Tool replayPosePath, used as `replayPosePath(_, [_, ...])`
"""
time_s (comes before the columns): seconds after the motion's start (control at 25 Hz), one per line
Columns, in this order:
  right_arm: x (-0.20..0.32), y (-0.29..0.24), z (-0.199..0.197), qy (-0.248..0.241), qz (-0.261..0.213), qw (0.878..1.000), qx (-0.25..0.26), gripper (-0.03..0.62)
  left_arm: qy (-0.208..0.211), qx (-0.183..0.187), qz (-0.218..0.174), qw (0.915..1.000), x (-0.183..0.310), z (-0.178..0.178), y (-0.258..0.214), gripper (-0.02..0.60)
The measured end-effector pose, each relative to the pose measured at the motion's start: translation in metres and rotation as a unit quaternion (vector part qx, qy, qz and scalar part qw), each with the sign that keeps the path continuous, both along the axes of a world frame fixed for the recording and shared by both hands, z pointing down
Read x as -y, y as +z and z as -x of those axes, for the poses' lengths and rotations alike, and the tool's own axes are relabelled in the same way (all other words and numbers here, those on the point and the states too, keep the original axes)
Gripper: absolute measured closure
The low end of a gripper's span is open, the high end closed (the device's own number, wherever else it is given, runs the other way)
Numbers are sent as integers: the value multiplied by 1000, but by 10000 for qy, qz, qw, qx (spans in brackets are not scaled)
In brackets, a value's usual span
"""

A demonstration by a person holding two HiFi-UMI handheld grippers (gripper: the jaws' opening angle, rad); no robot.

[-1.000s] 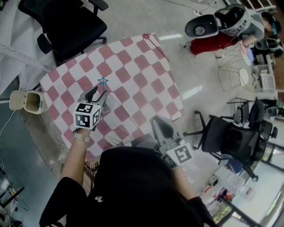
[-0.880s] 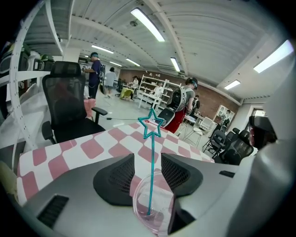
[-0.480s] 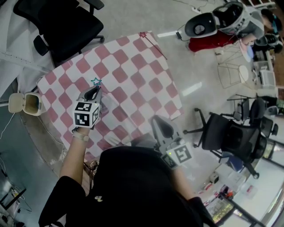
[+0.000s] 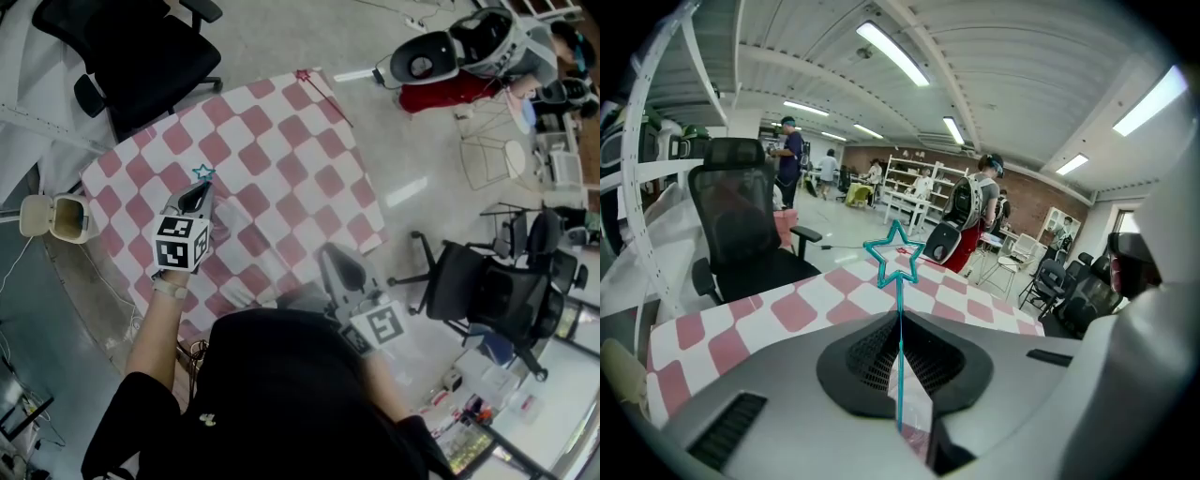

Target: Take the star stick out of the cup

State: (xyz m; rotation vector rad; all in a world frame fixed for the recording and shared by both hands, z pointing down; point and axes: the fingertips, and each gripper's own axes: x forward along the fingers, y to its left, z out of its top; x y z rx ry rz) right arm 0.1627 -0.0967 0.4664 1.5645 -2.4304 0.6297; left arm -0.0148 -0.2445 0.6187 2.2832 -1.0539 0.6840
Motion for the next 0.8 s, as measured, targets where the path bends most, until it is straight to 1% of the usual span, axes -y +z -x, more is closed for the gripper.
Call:
replayPosePath(0.2, [-2, -5, 3, -55, -102, 9999, 31, 554, -107, -52, -143, 9998, -2, 6, -15, 532])
replayPosePath(0.32, [-2, -7, 6, -117, -177, 9998, 48, 554, -142, -95, -292, 9994, -3, 8, -30, 532])
replayPosePath(0.56, [-2, -19, 12, -270, -386, 9988, 152, 554, -262, -210, -667, 9972, -15, 13, -74, 532])
replayPosePath(0.8, [-5, -27, 24, -594, -622, 9960, 231, 554, -465, -279, -1024, 9933, -37, 26, -119, 532])
